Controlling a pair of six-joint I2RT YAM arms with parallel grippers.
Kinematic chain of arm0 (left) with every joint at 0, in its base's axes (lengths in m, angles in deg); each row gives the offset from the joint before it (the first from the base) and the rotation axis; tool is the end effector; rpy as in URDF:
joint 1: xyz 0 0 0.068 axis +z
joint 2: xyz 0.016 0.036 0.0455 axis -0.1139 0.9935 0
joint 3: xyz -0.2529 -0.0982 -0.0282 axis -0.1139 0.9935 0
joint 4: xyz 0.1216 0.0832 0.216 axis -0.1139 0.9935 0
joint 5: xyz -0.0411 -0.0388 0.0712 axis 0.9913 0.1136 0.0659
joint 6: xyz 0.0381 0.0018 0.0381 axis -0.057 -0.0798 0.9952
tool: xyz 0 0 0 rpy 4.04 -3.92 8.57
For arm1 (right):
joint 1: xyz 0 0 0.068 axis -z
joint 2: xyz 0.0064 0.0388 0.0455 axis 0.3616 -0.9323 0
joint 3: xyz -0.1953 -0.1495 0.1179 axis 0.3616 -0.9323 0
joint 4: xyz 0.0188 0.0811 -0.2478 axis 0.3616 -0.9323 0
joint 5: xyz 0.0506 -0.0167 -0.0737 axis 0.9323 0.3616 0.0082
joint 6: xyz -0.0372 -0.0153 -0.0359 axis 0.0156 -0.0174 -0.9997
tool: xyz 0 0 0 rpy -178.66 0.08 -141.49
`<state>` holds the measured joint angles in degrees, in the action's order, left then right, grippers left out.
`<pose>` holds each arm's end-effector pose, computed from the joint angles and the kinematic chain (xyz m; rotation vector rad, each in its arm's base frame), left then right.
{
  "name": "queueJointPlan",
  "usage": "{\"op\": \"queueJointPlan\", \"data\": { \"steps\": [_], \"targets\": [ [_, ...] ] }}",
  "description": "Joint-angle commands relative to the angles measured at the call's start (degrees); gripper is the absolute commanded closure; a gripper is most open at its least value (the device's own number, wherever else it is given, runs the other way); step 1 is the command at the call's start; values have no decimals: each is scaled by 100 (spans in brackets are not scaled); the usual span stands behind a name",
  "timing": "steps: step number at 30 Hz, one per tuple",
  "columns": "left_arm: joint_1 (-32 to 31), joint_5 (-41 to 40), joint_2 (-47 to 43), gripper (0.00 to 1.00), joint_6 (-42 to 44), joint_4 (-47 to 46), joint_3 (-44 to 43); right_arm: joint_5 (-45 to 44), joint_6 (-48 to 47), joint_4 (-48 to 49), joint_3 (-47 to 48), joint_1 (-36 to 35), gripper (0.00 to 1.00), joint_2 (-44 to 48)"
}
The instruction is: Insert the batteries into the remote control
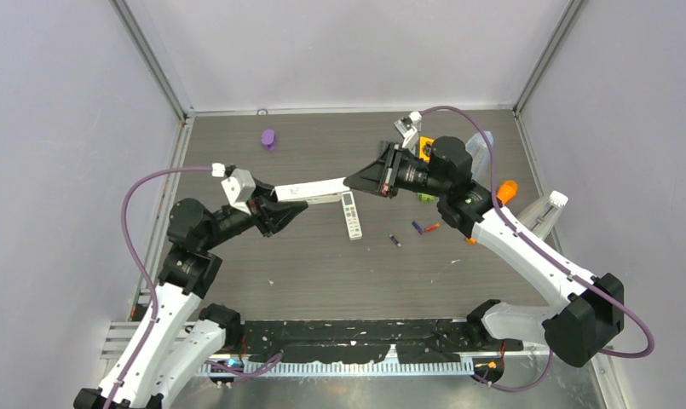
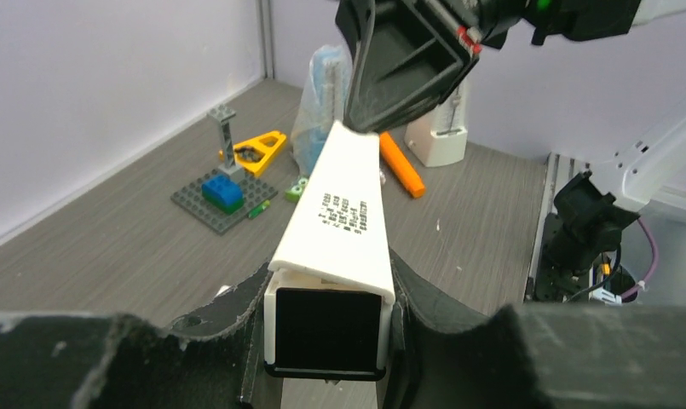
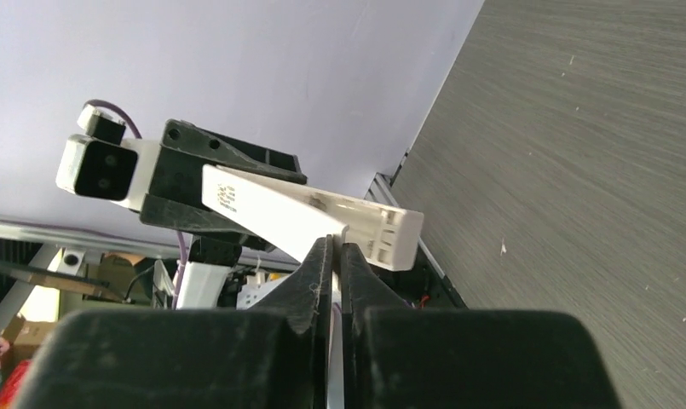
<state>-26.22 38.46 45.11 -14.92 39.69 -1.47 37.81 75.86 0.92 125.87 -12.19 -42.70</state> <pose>0.1395 -0.0753 0.3641 0.7219 1.3289 -0.9742 0.2223 0.1719 0.3676 -0.1421 1.9644 1.6662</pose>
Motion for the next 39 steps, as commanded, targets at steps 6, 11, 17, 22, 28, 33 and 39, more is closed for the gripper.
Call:
{"op": "queueJointPlan", "data": {
  "steps": [6, 11, 17, 22, 28, 33, 39],
  "targets": [
    [1, -499, 203, 100, 660, 665, 157, -211, 114, 569, 111, 120, 95, -34],
    [8, -780, 336, 100, 748, 761, 367, -903, 123, 712, -411, 353, 95, 23],
    [8, -1031, 687, 100, 724, 594, 704, -1898, -22, 928, -1162, 628, 95, -32],
    [8, -1034, 920, 100, 649, 442, 896, -2810, -479, 1104, -1635, 749, 95, -185],
    [8, -718, 1177, 100, 430, 251, 918, -3698, -644, 2219, -2307, 763, 95, -713],
    [8, -414, 1273, 100, 497, 300, 819, -4186, -824, 3113, -2610, 813, 95, -1471],
    [8, -342, 1305, 100, 590, 267, 829, -4182, -1286, 2438, -2272, 816, 61, -1690]
  ]
}}
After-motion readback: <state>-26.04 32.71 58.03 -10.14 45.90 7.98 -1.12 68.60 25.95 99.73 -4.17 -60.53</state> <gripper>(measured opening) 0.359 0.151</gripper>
